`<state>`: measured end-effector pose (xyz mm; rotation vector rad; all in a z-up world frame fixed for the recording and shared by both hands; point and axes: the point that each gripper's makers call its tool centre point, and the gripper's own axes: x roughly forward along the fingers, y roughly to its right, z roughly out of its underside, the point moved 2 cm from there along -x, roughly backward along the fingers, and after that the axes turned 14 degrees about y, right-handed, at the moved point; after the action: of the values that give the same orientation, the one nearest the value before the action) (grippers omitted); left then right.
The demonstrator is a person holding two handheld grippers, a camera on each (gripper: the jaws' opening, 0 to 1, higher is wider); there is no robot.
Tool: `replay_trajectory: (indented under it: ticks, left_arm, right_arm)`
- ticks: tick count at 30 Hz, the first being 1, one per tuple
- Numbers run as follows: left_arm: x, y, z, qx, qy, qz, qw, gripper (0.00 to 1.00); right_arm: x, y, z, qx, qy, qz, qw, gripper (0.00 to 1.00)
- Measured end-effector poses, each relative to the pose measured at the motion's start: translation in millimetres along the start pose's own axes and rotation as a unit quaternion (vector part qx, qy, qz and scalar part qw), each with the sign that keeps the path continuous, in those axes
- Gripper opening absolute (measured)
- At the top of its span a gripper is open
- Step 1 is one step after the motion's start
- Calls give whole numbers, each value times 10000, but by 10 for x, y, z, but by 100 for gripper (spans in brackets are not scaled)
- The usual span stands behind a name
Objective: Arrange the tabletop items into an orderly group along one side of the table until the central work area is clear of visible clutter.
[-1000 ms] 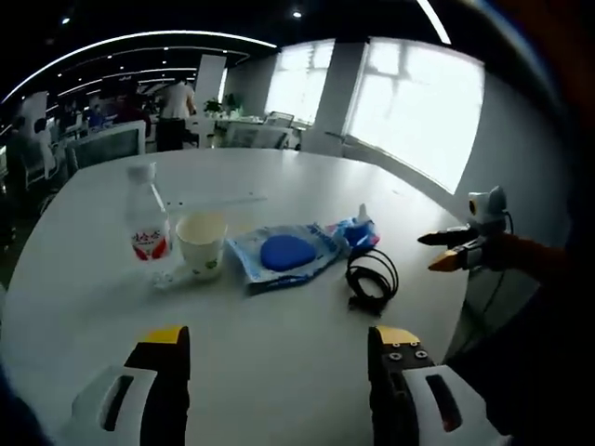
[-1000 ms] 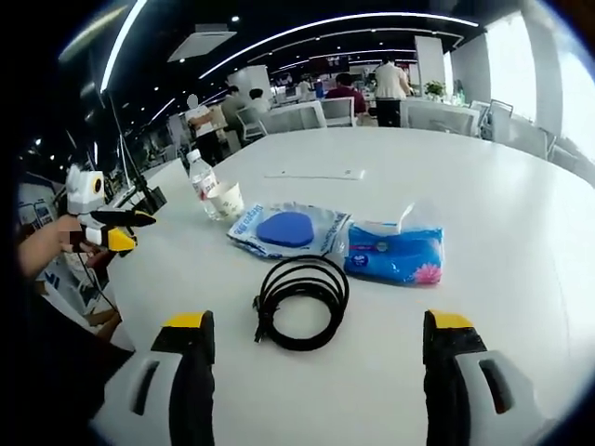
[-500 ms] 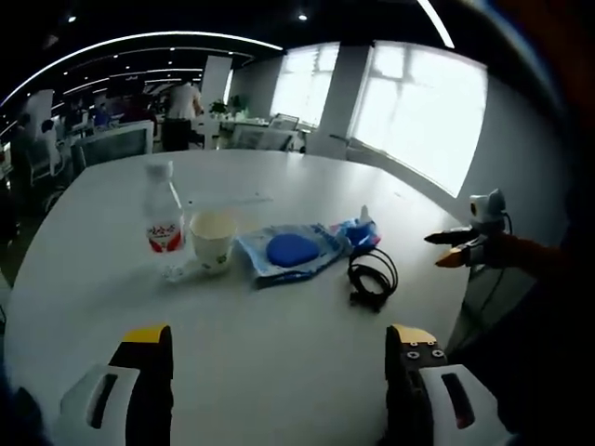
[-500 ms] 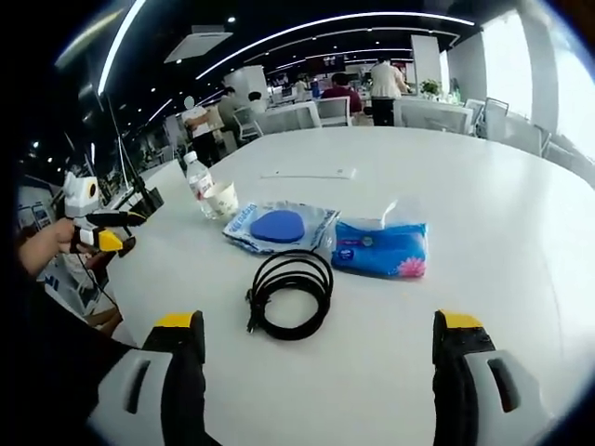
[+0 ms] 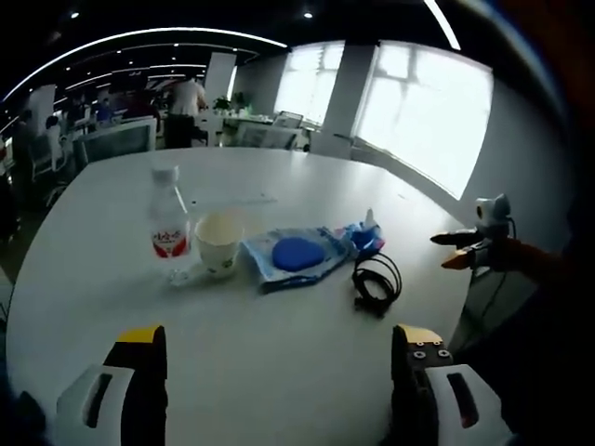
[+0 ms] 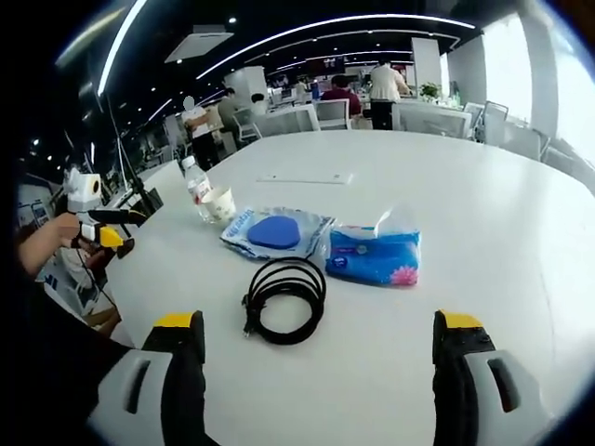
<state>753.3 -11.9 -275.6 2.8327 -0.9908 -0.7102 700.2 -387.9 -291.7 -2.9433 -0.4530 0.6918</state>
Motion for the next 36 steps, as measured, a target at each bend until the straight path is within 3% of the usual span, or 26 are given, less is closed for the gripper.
replay_trajectory:
  ticks: [17,36]
  left_arm:
    - [-20,-97,-62,100,153,-144,9997,100]
    - [-66,-114,-61,-13,89,-181,9998,100]
  right_arm:
    - [48,-36,-25,-26,20,13,10000,99]
    - [60,-79,-60,-41,17,-28,10000,99]
